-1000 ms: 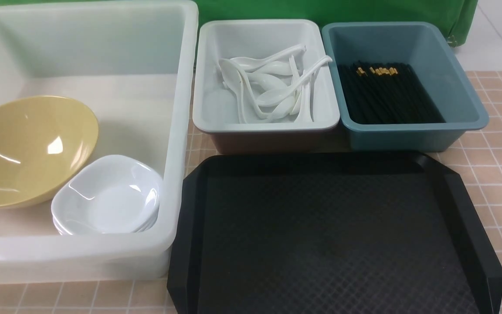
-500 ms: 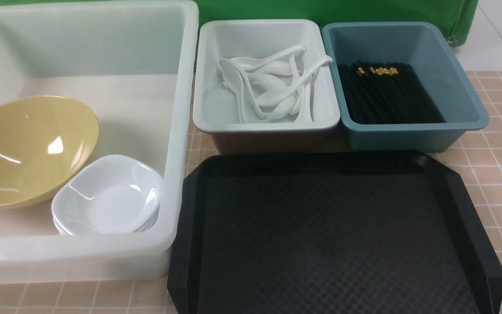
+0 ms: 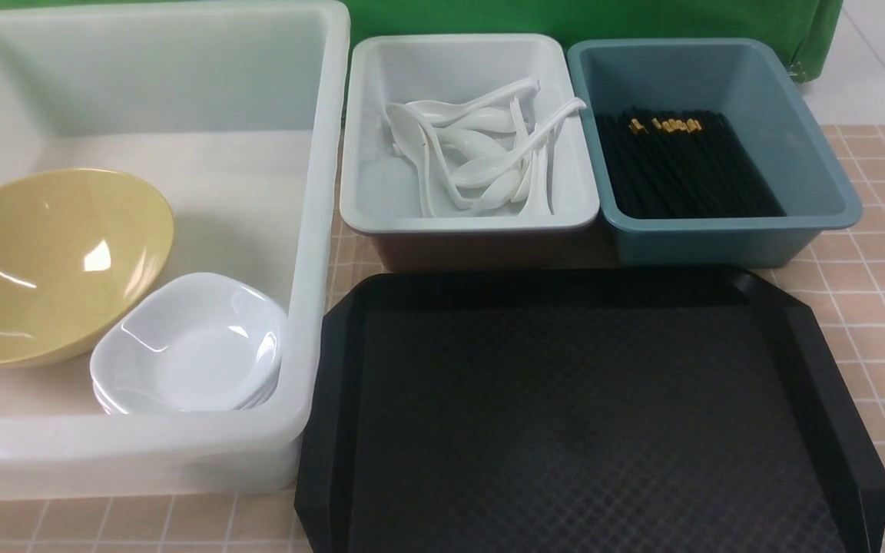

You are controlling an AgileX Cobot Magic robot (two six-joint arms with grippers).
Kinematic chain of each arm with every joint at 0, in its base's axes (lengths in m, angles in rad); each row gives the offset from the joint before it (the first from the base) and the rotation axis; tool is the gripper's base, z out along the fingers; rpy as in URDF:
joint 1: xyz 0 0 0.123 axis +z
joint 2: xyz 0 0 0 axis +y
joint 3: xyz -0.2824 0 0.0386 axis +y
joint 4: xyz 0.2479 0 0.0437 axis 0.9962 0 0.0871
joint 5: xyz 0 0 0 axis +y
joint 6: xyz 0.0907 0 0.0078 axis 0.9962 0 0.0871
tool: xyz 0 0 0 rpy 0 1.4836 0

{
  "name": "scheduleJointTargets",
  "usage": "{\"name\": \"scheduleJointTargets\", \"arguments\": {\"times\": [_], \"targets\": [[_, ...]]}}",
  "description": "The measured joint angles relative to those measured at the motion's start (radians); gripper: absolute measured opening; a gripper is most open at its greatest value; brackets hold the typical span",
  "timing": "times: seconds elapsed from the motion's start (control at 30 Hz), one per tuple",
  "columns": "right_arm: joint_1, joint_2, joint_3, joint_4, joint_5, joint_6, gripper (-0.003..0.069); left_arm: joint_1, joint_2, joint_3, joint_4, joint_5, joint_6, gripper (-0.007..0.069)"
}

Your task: On brown table put chopsticks spoon bowls plates into blue grey white boxes.

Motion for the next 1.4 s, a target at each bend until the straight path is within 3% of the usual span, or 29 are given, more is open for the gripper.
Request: {"name": "scheduleJointTargets", "arguments": {"times": [0.87,1.0,1.2,1.27,1.4], "targets": [[0.000,0.000,0.000,-0.001,0.001,0.000,0.0042,0.000,-0.055,0.003,-0.054,-0.017,0.001,0.0001],[0.000,0.000,0.000,-0.001,0.001,0.000,0.0044,0.000,-0.090,0.087,-0.038,-0.169,0.001,0.0001],[0.000,0.000,0.000,-0.001,0.002,0.000,0.0046,0.000,-0.160,0.339,-0.025,-0.524,-0.021,0.0001],[0.000,0.000,0.000,-0.001,0.002,0.000,0.0046,0.000,-0.209,0.474,0.003,-0.718,-0.075,0.0001],[0.000,0.000,0.000,-0.001,0.002,0.000,0.0046,0.000,-0.255,0.589,0.065,-0.844,-0.153,0.0001]]}}
